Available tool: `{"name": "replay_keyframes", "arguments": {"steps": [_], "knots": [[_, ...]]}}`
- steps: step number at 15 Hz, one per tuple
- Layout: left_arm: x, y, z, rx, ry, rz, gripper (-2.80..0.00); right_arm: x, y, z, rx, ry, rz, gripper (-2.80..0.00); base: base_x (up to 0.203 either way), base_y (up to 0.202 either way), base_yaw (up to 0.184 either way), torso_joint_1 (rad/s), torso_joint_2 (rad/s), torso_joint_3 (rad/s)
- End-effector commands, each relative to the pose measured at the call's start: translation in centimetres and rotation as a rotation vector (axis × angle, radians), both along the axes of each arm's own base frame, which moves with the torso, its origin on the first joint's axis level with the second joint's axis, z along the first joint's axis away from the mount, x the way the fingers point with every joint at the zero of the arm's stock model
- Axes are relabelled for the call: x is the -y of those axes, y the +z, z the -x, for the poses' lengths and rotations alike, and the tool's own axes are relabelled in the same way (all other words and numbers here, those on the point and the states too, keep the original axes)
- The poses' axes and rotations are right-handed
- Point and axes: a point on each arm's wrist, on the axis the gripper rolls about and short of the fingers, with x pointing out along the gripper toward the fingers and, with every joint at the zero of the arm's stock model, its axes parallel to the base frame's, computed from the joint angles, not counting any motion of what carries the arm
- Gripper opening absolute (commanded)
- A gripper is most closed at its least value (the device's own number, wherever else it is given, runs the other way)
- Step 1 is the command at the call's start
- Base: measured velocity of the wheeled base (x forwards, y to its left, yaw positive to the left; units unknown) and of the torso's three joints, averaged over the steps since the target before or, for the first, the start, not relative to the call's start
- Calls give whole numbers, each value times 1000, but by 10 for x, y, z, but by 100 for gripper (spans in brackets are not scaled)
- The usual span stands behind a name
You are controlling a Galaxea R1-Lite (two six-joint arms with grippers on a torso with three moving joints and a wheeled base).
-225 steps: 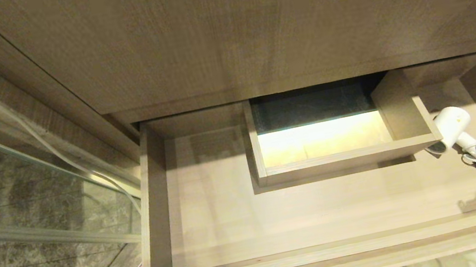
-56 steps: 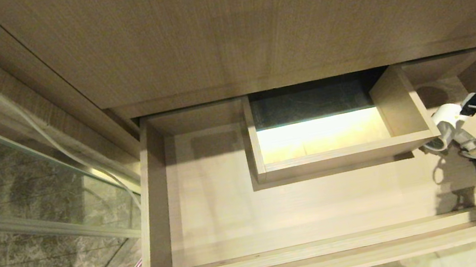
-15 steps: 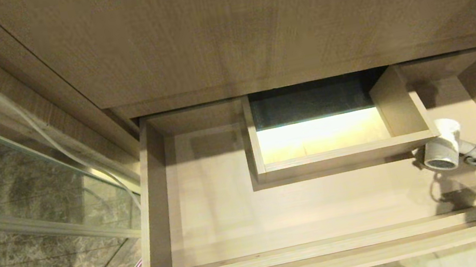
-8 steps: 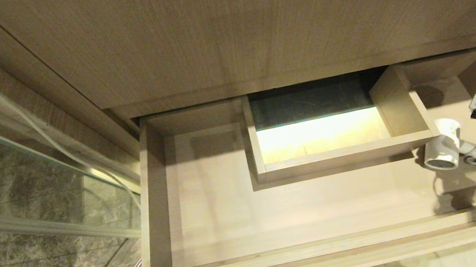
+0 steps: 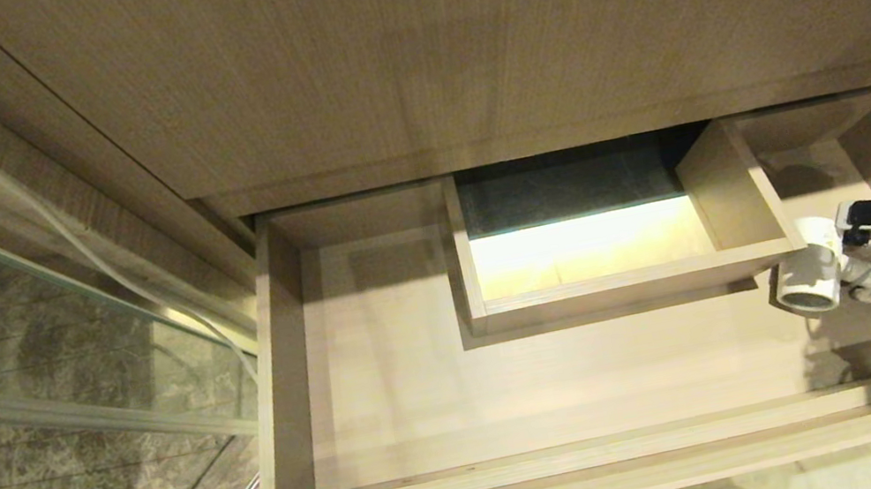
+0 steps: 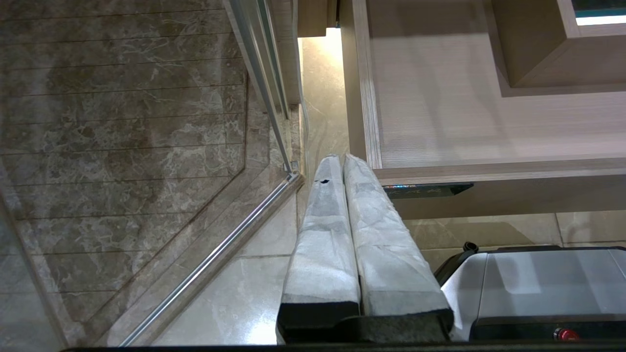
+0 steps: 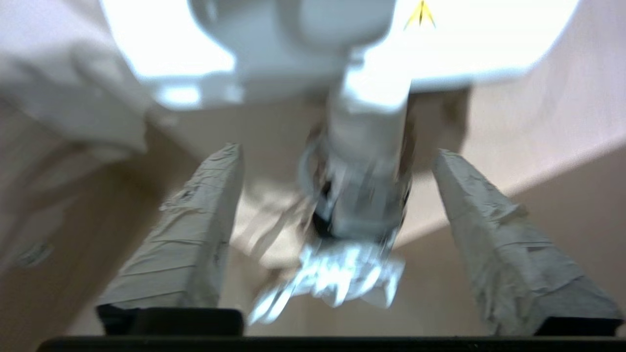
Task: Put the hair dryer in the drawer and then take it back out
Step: Take the hairdryer out
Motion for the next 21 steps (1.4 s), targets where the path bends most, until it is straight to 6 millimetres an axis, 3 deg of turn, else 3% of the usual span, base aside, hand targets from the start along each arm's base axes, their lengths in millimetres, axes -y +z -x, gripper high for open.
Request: {"name": "replay_keyframes", "arguments": {"steps": [1, 10, 16, 17, 21], "knots": [[0, 0, 0, 0, 1, 0, -280, 5, -17, -10, -17, 51, 9, 0, 0, 0, 0, 0, 0, 0], [0, 0, 0, -1, 0, 0, -280, 15, -48, -38, 15, 77, 19, 0, 0, 0, 0, 0, 0, 0], [0, 0, 0, 1, 1, 0, -280, 14, -58, -43, 19, 83, 20, 0, 0, 0, 0, 0, 0, 0], [0, 0, 0, 1, 1, -1, -280, 14, -57, -43, 20, 82, 20, -280, 0, 0, 0, 0, 0, 0], [0, 0, 0, -1, -1, 0, -280, 13, -48, -41, 23, 71, 24, -280, 0, 0, 0, 0, 0, 0]]}}
